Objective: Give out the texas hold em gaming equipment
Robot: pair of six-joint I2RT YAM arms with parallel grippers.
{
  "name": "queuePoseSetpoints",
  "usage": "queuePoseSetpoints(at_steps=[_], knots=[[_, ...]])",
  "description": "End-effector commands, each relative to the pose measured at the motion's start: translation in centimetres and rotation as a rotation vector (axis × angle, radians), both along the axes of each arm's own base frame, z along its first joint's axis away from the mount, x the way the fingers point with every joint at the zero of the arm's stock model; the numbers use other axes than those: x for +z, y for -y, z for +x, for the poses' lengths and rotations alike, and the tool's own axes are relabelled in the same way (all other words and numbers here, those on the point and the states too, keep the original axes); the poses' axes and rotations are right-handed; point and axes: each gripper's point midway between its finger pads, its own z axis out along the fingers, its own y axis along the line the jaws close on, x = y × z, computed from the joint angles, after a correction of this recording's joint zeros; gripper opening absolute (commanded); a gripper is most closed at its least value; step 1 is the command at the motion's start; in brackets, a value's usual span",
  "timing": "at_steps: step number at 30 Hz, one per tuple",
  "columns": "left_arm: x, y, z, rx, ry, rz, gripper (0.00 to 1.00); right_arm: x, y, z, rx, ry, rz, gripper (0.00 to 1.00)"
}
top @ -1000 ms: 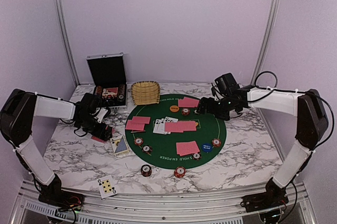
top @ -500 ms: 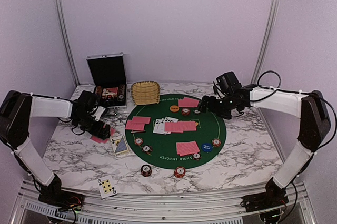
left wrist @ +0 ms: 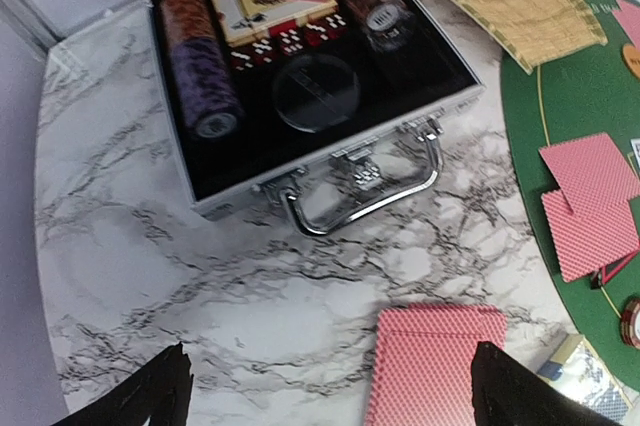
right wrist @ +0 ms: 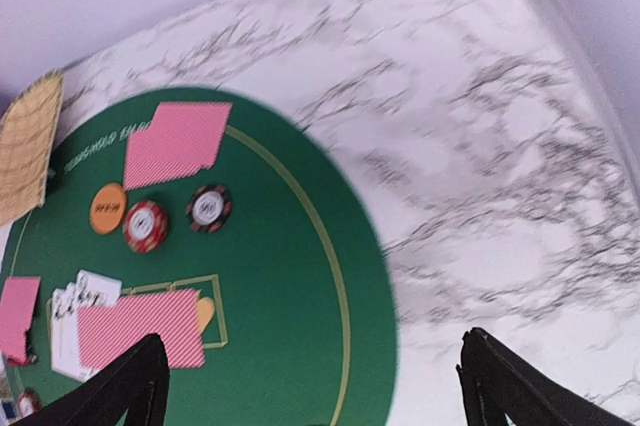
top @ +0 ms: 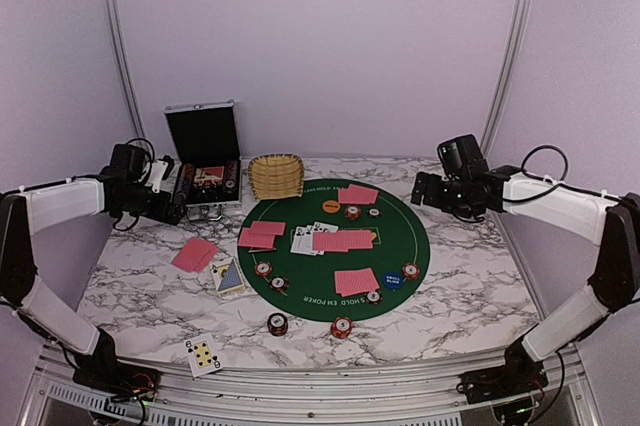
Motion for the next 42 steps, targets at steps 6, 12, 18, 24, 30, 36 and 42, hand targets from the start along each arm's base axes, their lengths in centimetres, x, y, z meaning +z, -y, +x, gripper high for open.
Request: queuePoseSetpoints(at_steps=[6,12,18,24,30,36,42], knots=[[4.9,-1.7,2.5,0.03,0.452,-0.098,0.99,5.8,12.7,-3.3,-0.452,0.55,-0.336,0.99],[3.4,-2.5,1.6,0.075,0.541,-0.145,0.99,4.3,15.6,-5.7,-0.53,0.594,-0.476,0.99],[1.8,-3.0,1.3,0.096,0.568,-0.137,0.99,2.2,17.5,-7.3,-0.552,0.672,-0.5,0.99],[2.0,-3.7,-0.1,0.12,0.679,-0.132,0.99,1.3,18.7,-7.7,-0.574,0.724,-0.542,0.99],[1.3,-4.6,-1.6,0.173,0.736,-0.129,0.99,1.3,18.0,-6.6,-0.523,0.777,-0.54,0.99],[1.4,-5.4,-1.4,0.224,0.745,-0.127,0.99,1.2,17.2,-6.0,-0.448,0.803,-0.541,0.99],[1.3,-6.0,-1.2,0.261,0.739,-0.12,0.99,1.3,16.2,-5.7,-0.374,0.828,-0.547,0.99]])
